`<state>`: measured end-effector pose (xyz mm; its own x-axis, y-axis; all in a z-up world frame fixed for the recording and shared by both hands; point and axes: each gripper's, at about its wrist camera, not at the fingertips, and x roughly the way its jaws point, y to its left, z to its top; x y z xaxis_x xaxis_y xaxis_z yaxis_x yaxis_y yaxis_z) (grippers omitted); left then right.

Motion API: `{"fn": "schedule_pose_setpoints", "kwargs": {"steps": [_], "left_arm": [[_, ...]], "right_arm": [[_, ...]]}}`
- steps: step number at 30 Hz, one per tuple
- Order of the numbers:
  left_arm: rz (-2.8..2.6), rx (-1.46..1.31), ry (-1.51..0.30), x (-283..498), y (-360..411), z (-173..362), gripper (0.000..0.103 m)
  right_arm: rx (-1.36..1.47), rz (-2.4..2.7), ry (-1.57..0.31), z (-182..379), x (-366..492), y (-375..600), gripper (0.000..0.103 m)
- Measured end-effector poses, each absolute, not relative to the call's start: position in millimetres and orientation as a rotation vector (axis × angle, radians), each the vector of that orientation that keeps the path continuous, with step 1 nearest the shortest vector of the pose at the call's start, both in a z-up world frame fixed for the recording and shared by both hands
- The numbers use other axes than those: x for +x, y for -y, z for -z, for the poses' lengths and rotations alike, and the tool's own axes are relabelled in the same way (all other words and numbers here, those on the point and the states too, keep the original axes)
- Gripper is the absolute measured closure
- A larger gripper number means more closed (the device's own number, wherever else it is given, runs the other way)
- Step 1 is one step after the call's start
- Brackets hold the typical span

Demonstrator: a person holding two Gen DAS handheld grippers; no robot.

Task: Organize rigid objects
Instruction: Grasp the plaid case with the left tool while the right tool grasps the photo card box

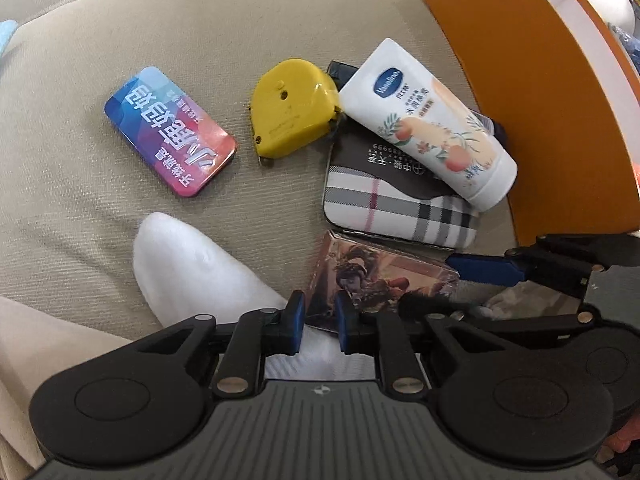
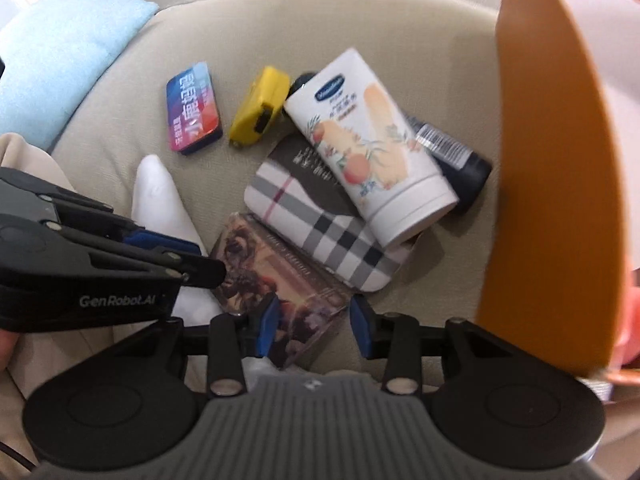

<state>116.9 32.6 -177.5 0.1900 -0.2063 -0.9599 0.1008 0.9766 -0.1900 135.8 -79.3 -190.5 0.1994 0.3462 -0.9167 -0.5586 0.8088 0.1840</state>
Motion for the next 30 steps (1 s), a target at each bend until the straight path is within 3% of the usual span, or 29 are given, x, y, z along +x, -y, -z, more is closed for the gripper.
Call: {"fn": "schedule_pose_setpoints", "kwargs": {"steps": [4, 7, 16, 24, 30], "left_arm": [[0.217, -0.107, -1.372, 117, -36, 178, 0.083], [0.206, -0.078, -1.374, 113, -37, 174, 0.083], [0.218, -0.081, -1.359, 98, -45, 156, 0.082], [0.222, -0.051, -1.331, 81, -52, 143, 0.083], [0.228, -0.073, -1.311, 83, -52, 133, 0.083]], "right_arm": [[-0.189, -0.665, -1.237, 203, 145, 77, 0.042], [-0.193, -0.682, -1.232, 209, 147, 73, 0.038], [-0.283, -0.735, -1.192, 185, 128, 78, 0.067], [-0.677, -0.965, -1.08, 160, 100, 55, 0.077], [-0.723, -1.061, -1.114, 161, 110, 32, 0.078]]}}
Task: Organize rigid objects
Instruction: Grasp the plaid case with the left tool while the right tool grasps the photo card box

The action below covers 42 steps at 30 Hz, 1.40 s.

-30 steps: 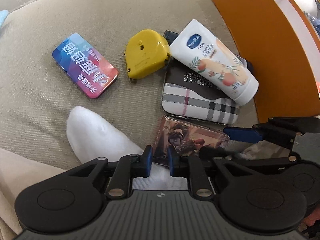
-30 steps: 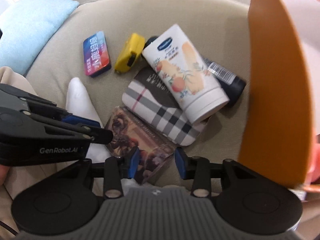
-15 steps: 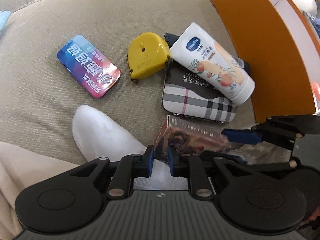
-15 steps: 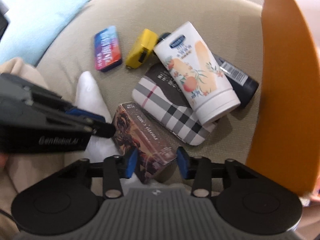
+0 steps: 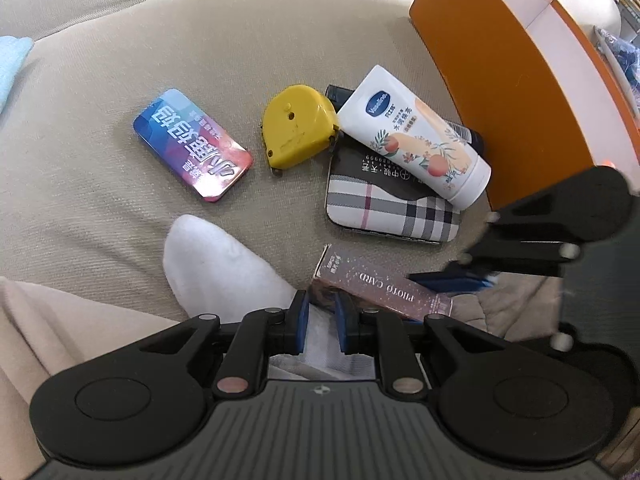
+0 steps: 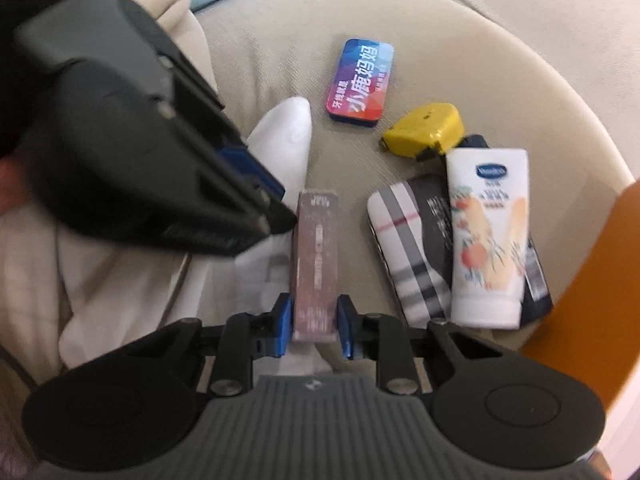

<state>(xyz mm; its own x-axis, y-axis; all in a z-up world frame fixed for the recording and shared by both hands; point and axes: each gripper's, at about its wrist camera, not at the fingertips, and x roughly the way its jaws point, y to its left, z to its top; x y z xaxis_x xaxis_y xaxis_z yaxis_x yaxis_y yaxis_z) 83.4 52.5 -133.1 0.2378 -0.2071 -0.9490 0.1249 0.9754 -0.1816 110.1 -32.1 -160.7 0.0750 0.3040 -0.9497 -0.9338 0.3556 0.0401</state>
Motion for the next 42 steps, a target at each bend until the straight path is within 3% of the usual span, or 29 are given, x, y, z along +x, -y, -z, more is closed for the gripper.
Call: {"fn": "schedule_pose_setpoints", "kwargs": {"steps": [9, 20, 27, 33, 36, 42], "left_arm": [[0.25, -0.093, -1.294, 98, -52, 134, 0.083], [0.253, -0.352, -1.255, 114, -44, 148, 0.076], [0.178, -0.525, -1.336, 131, -35, 174, 0.071], [0.101, -0.66, -1.342, 141, -40, 194, 0.062], [0.099, -0.735, -1.333, 145, -38, 201, 0.048], [0.044, -0.799, -1.301, 151, -27, 207, 0.046]], "right_arm": [[-0.666, -1.02, -1.113, 165, 118, 15, 0.081], [-0.496, -0.728, -1.048, 117, 117, 65, 0.08], [-0.496, -0.668, -1.022, 105, 128, 65, 0.08], [-0.557, -0.607, -0.997, 113, 138, 59, 0.08], [-0.519, -0.592, -0.993, 108, 147, 64, 0.08], [-0.514, -0.595, -1.002, 110, 154, 66, 0.08]]}}
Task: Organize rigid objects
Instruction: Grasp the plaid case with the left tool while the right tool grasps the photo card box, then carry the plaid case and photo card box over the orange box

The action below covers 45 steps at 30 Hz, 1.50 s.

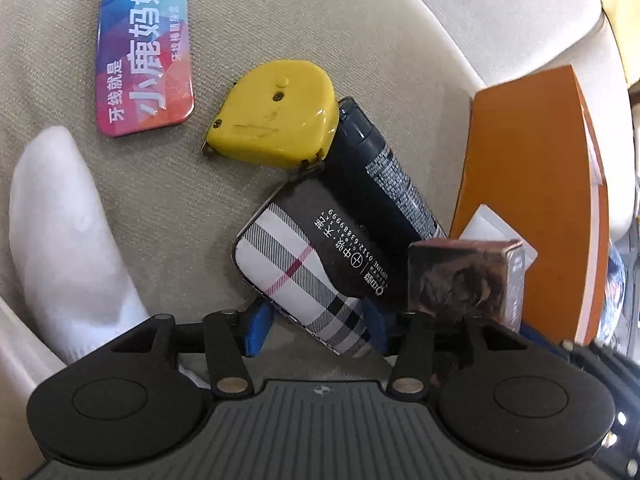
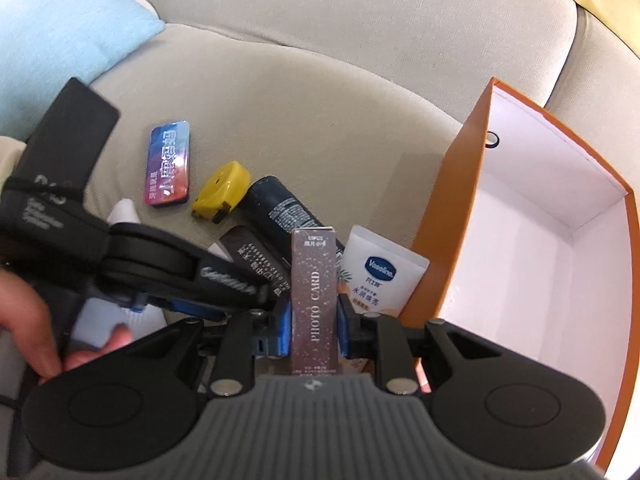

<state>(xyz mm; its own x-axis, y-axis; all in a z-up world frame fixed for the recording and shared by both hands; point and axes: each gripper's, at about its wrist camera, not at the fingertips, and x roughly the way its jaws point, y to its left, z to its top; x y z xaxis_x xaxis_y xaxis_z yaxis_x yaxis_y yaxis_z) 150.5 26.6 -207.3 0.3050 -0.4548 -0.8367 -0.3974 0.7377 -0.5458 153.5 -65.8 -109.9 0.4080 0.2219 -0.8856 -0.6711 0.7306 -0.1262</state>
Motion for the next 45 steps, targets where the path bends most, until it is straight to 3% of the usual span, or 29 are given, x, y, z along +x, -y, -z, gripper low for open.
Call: {"fn": "schedule_pose_setpoints", "kwargs": {"steps": [3, 8, 13, 18, 22, 30, 33, 38, 45], "left_arm": [[0.04, -0.78, -1.27, 149, -21, 204, 0.049], [0.094, -0.648, -1.12, 149, -18, 175, 0.072], [0.148, -0.511, -1.132, 143, -18, 152, 0.083], [0.16, -0.454, -1.188, 146, -24, 151, 0.084], [0.11, -0.397, -1.202, 147, -24, 161, 0.076], [0.115, -0.373, -1.181, 152, -19, 168, 0.071], [0.128, -0.362, -1.16, 148, -18, 165, 0.073], [0.184, -0.399, -1.13, 141, -22, 154, 0.084], [0.21, -0.446, -1.071, 135, -20, 130, 0.086]], "right_arm": [[-0.504, -0.591, -1.01, 112, 155, 66, 0.08], [-0.489, -0.584, -1.015, 112, 156, 68, 0.08], [-0.448, -0.566, -1.018, 115, 156, 65, 0.08], [-0.387, -0.576, -1.027, 117, 157, 62, 0.08], [-0.372, -0.576, -1.052, 126, 158, 58, 0.08], [-0.301, -0.586, -1.093, 135, 162, 58, 0.08], [-0.297, -0.587, -1.091, 138, 160, 56, 0.08], [-0.262, -0.588, -1.066, 129, 161, 63, 0.08], [-0.114, -0.62, -1.056, 109, 158, 87, 0.08]]}}
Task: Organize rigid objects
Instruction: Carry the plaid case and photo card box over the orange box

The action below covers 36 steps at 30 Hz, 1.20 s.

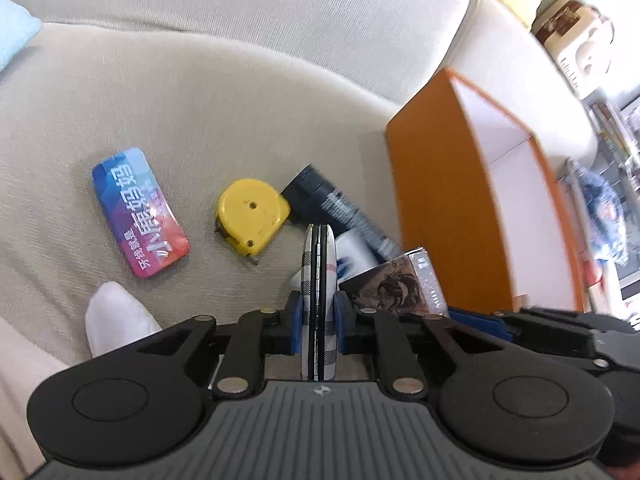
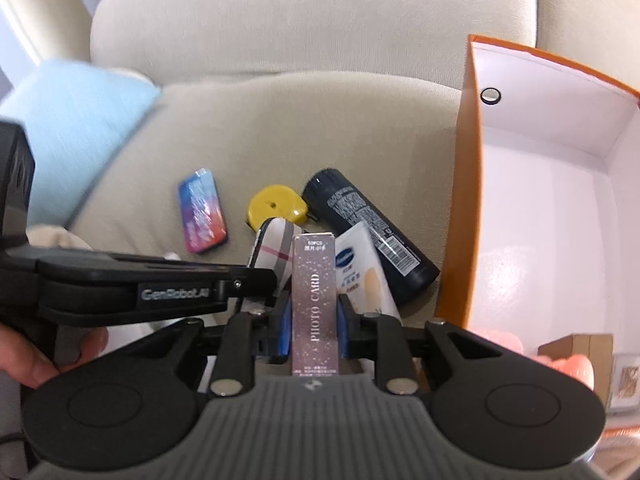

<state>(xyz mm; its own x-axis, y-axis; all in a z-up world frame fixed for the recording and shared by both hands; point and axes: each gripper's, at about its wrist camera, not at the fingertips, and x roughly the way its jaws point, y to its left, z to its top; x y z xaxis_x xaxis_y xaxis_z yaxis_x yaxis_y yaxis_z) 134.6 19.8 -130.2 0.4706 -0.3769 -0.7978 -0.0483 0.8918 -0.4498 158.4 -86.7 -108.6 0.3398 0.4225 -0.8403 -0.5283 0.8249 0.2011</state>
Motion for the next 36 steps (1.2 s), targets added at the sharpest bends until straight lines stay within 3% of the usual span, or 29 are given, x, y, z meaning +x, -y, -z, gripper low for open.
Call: {"fn": "schedule_pose_setpoints", "kwargs": {"steps": [11, 15, 25, 36], "left_arm": [[0.36, -0.447, -0.891, 144, 17, 26, 0.086], [0.456, -0.461, -0.892, 168, 57, 14, 0.086], [0.437, -0.355, -1.061, 218, 136, 65, 0.086], [0.325, -0.153, -1.162, 226, 176, 97, 0.086]], "right_arm": [[0.117, -0.581, -0.872, 25, 157, 165, 0.08], [0.142, -0.482, -0.806, 2, 170, 203, 0.08], [0.248, -0.308, -0.881, 43, 218, 273, 0.08], [0.298, -0.336, -0.968, 103, 248, 278, 0.08]]}}
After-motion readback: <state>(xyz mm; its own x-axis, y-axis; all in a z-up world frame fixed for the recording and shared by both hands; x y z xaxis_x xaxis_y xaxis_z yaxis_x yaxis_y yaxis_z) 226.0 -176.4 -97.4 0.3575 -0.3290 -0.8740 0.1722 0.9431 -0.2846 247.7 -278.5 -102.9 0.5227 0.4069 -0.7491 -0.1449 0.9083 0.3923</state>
